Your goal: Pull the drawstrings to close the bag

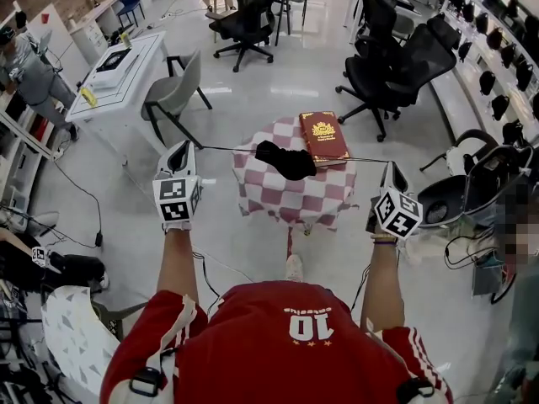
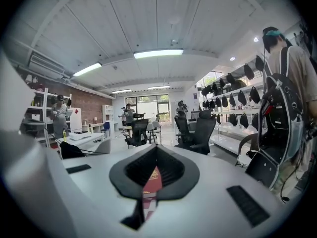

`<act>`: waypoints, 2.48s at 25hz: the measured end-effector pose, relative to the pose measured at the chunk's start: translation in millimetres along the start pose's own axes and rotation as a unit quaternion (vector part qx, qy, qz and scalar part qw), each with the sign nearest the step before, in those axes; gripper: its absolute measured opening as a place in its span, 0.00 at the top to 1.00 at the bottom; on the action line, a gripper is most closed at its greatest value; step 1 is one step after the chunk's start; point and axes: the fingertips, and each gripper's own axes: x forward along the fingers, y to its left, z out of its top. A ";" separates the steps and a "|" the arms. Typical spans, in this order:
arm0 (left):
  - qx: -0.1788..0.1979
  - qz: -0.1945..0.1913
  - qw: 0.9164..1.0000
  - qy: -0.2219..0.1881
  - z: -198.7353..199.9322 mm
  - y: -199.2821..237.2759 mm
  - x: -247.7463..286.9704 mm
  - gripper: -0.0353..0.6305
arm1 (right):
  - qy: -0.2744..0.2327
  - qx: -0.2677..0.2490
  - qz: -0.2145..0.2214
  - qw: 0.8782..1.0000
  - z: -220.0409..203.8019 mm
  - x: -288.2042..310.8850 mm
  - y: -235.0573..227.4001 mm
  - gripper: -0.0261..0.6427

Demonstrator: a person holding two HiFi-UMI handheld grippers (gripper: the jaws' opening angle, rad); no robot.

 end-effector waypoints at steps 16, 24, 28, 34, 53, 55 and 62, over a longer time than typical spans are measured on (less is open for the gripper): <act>-0.077 -0.111 0.988 -0.078 73.1 -63.1 -6.0 0.93 | -0.044 -0.013 0.090 0.995 42.0 -12.4 56.5 0.94; -0.098 -0.152 0.980 -0.086 79.1 -90.2 -14.2 0.93 | -0.049 -0.024 0.133 0.990 48.3 -25.4 93.7 0.94; -0.103 -0.159 0.978 -0.091 87.7 -88.8 -10.3 0.93 | -0.051 -0.027 0.138 0.989 59.5 -23.2 103.8 0.94; -0.099 -0.150 0.978 -0.102 97.3 -81.8 7.3 0.93 | -0.054 -0.035 0.142 0.988 72.3 -3.4 105.4 0.94; -0.070 -0.085 0.984 -0.142 152.5 -63.7 167.7 0.93 | -0.062 -0.036 0.209 0.975 130.9 204.6 90.4 0.94; -0.067 -0.081 0.987 -0.124 134.6 -60.6 166.0 0.93 | -0.049 -0.038 0.216 0.974 119.8 213.0 96.7 0.94; -0.079 -0.112 0.990 -0.034 47.0 -70.6 140.8 0.93 | 0.012 -0.032 0.224 0.974 58.0 215.5 106.9 0.94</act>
